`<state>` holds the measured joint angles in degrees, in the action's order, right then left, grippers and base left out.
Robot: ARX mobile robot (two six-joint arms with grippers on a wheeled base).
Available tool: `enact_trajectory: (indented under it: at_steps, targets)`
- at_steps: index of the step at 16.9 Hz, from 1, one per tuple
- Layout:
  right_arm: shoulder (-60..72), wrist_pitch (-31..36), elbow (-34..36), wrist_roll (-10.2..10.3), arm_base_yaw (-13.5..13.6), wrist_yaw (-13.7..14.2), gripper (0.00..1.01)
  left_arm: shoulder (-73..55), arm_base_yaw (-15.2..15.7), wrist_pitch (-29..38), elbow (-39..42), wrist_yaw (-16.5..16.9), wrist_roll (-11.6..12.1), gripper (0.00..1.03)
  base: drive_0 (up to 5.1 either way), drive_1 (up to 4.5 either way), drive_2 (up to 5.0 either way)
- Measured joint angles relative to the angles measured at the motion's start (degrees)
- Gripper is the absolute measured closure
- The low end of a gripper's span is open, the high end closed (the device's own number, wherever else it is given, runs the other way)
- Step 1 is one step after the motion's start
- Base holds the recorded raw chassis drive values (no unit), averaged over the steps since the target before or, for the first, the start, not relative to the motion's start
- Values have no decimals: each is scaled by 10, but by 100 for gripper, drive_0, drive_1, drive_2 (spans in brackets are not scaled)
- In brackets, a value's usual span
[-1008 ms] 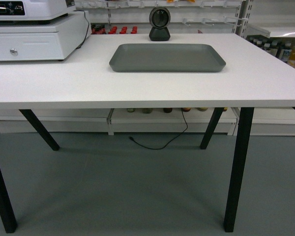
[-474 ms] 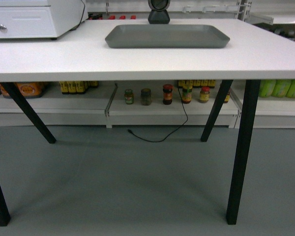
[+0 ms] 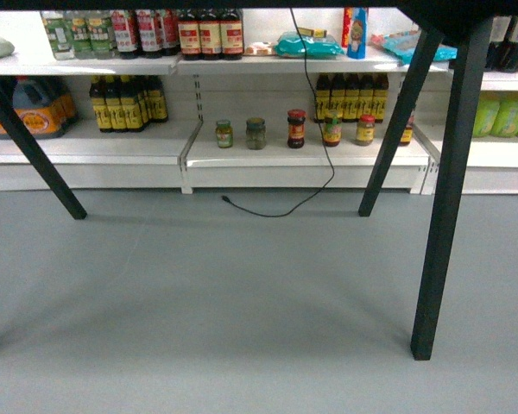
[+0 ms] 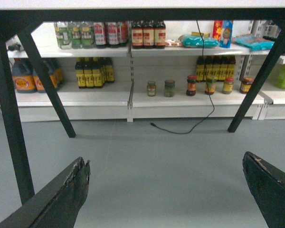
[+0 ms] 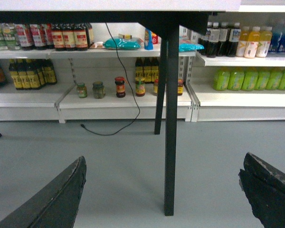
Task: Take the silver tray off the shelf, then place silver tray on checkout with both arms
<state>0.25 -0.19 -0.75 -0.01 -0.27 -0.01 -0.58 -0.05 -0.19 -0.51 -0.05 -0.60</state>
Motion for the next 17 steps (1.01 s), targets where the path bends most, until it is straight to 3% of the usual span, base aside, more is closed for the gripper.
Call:
enact_trajectory:
  at_steps: [17]
  targets:
    - [0,-1,0,0,0,0,3,0,0,-1,0,0,1,5,0,0,0]
